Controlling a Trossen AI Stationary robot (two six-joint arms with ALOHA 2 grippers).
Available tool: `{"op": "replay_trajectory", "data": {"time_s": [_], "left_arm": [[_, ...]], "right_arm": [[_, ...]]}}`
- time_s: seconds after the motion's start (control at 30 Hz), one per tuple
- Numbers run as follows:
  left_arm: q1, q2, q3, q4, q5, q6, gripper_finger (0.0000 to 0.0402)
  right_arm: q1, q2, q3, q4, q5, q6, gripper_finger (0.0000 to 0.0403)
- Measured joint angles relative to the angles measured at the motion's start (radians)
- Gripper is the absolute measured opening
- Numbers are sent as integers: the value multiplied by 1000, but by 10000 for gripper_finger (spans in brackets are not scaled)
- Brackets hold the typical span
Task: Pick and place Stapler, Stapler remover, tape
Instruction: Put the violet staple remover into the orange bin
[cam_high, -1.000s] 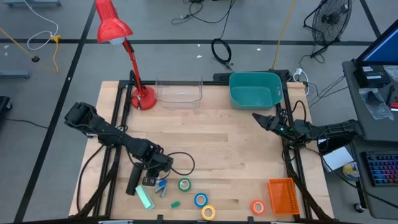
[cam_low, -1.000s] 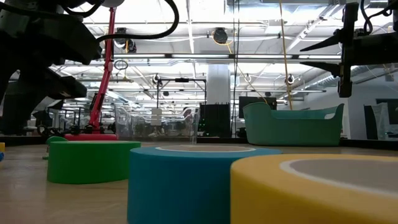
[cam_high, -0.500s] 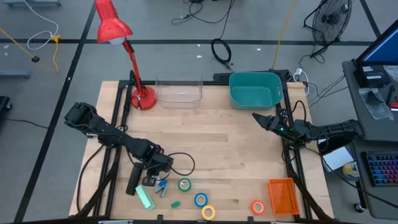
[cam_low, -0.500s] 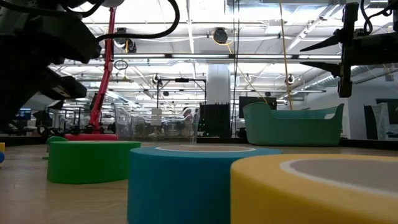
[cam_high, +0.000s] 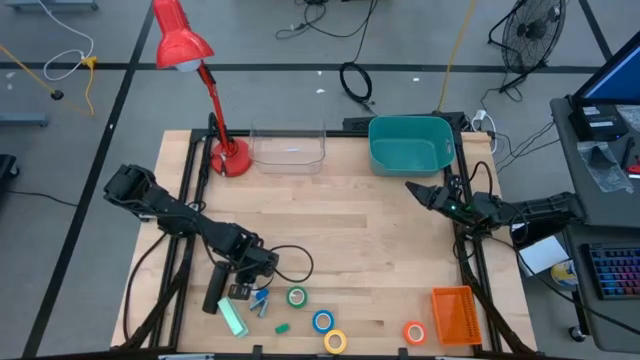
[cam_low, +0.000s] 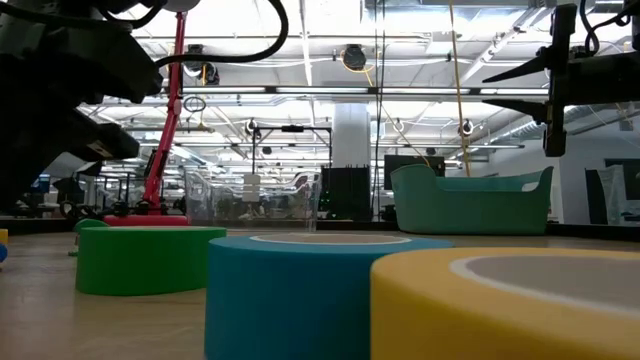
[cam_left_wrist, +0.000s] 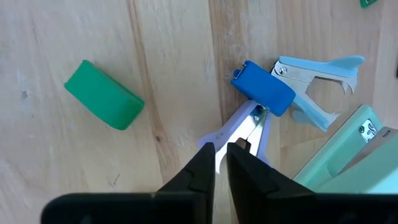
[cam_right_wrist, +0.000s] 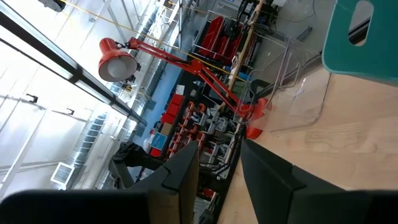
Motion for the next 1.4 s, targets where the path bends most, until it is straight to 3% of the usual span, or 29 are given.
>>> {"op": "replay_trajectory", "data": {"time_s": [0.13,0.57,0.73,0.9,1.2,1.4], "left_arm": [[-11,0,-20,17,42,-2,27],[-28,0,-26,12,16,-59,2],[10,0,-26,-28,-31,-119,1],[78,-9,-26,-87,-3,-157,1],[198,-225,-26,-3,-26,-265,0],[278,-392,-26,183,-46,-361,0]], "right_arm": [[0,0,0,0,0,0,114],[0,0,0,-11,3,0,114],[0,0,0,-11,4,0,114],[0,0,0,-10,2,3,114],[0,0,0,-6,0,4,114],[0,0,0,10,-5,4,114]]}}
